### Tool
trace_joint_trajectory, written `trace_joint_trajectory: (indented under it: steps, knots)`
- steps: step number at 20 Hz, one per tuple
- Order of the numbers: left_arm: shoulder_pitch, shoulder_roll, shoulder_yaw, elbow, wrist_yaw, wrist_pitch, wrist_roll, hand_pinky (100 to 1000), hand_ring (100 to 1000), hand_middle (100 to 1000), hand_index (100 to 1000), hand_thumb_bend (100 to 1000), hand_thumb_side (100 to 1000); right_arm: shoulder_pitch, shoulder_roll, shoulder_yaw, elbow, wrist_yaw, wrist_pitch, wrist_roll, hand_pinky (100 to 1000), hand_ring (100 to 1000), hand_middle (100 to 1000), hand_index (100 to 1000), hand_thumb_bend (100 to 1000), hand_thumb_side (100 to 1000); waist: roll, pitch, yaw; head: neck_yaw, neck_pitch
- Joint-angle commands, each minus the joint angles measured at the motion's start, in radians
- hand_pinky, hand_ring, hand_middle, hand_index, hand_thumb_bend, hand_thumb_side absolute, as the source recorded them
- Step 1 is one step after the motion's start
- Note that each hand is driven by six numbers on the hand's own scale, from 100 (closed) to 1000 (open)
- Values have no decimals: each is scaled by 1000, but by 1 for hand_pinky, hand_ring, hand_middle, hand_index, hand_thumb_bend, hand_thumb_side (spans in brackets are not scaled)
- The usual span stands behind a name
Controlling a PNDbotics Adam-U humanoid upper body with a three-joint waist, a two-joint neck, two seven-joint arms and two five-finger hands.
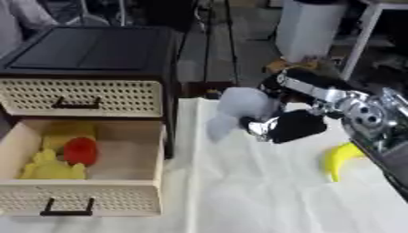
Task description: Pick up objects from table and place into drawer.
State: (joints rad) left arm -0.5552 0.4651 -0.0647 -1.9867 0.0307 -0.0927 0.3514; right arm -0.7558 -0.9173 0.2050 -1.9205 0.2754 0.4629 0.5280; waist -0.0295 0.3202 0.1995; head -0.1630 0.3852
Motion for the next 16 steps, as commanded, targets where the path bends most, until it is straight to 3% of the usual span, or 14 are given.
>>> trace_joint_trajectory:
  steps: [1, 16]
  knots:
    - [-14, 11, 10, -13, 4, -2, 5, 515, 556, 678, 888, 100, 956, -58, 21, 10, -20, -2, 12, 20, 693, 665, 356, 493, 206, 382, 1, -24, 6, -9, 2]
    - [-28, 4, 6, -13, 13, -10, 0, 513, 557, 679, 889, 100, 953, -243, 213, 83, 148, 37, 23, 61, 689, 654, 346, 482, 218, 376, -10, -22, 49, -42, -3]
